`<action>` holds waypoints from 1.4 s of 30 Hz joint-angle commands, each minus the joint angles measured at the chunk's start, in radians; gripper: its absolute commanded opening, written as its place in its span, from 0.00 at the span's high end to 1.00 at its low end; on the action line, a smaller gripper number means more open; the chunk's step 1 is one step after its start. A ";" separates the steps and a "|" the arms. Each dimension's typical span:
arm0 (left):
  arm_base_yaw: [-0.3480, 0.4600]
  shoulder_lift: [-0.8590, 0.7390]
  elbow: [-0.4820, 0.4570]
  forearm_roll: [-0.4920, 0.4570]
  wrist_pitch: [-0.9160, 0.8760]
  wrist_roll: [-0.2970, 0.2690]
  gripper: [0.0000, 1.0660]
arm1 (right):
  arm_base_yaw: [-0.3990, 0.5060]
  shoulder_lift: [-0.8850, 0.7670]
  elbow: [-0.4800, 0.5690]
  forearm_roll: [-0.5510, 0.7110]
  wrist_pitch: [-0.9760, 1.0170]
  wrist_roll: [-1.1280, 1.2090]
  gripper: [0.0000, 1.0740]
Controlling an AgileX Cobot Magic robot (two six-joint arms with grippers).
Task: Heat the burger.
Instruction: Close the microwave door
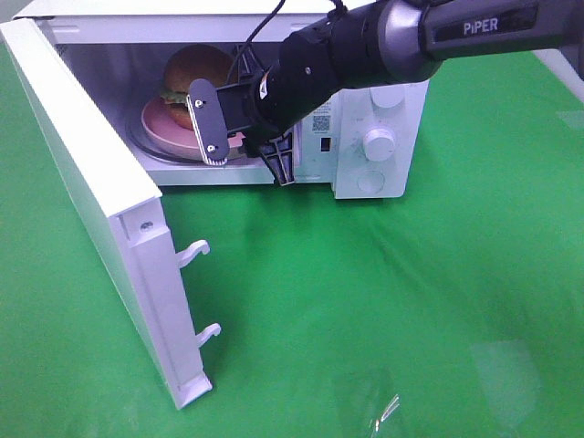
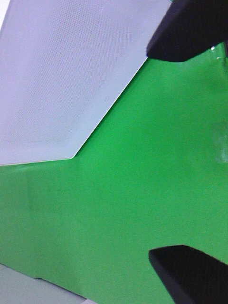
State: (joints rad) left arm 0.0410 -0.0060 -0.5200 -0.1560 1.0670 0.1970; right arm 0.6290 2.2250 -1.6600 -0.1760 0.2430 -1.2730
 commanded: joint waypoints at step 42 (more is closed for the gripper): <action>-0.003 -0.005 0.002 -0.003 0.007 -0.002 0.08 | 0.025 -0.300 0.410 0.031 -0.105 0.156 0.31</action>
State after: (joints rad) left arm 0.0410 -0.0060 -0.5200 -0.1560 1.0670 0.1970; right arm 0.6520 1.9360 -1.2520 -0.1500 0.1490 -1.1340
